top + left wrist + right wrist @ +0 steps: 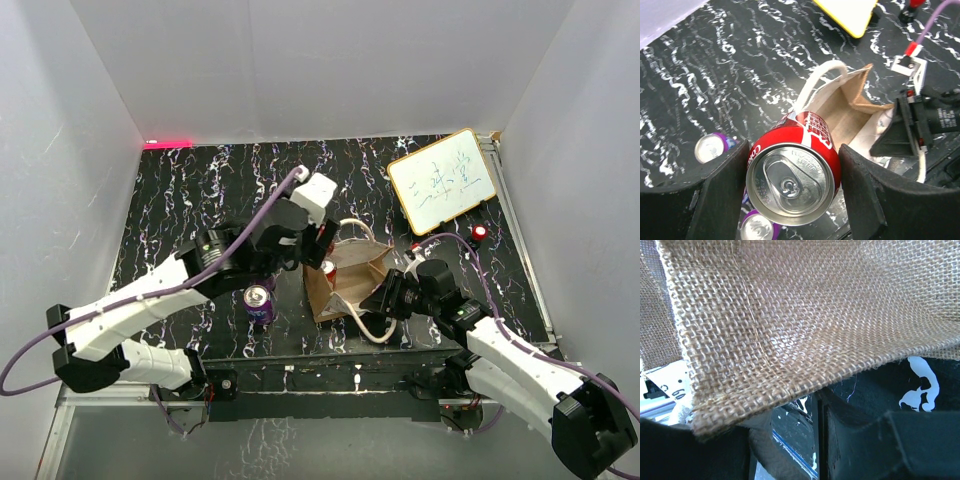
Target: Take the beverage out of the canvas bag
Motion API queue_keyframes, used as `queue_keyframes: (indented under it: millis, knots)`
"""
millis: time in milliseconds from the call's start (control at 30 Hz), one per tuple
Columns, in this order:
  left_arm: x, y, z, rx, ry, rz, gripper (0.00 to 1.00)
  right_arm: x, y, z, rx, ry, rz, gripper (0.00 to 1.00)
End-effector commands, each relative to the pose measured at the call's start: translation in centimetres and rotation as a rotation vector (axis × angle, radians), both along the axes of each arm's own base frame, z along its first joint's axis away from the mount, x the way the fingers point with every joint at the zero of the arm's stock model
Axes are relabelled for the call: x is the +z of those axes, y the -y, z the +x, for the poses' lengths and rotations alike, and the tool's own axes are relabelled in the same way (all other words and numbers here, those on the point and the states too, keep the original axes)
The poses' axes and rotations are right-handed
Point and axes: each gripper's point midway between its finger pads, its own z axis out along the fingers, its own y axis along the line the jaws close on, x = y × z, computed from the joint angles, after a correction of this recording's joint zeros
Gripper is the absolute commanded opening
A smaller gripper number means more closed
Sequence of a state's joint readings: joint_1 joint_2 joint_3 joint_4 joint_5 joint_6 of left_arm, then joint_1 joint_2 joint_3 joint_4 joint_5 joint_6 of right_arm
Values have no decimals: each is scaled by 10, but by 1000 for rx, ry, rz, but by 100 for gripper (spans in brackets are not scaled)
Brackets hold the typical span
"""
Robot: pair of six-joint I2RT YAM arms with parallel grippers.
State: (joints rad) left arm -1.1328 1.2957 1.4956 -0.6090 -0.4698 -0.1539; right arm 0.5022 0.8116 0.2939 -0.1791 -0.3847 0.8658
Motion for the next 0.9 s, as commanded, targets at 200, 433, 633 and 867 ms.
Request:
queue_keyframes:
  millis: [200,433,633,867]
  knots:
    - [27,-94,7,297,113,86,0,-7,5,4,-23,-5,-43,41]
    - [24,-133,22,422,157,166,0,-6,4,4,-18,-6,-40,41]
    - [-3,-174,56,543,107,200,0,-6,6,2,-21,-7,-43,41]
    - [-40,-207,92,686,30,205,0,-4,6,3,-24,-4,-44,41]
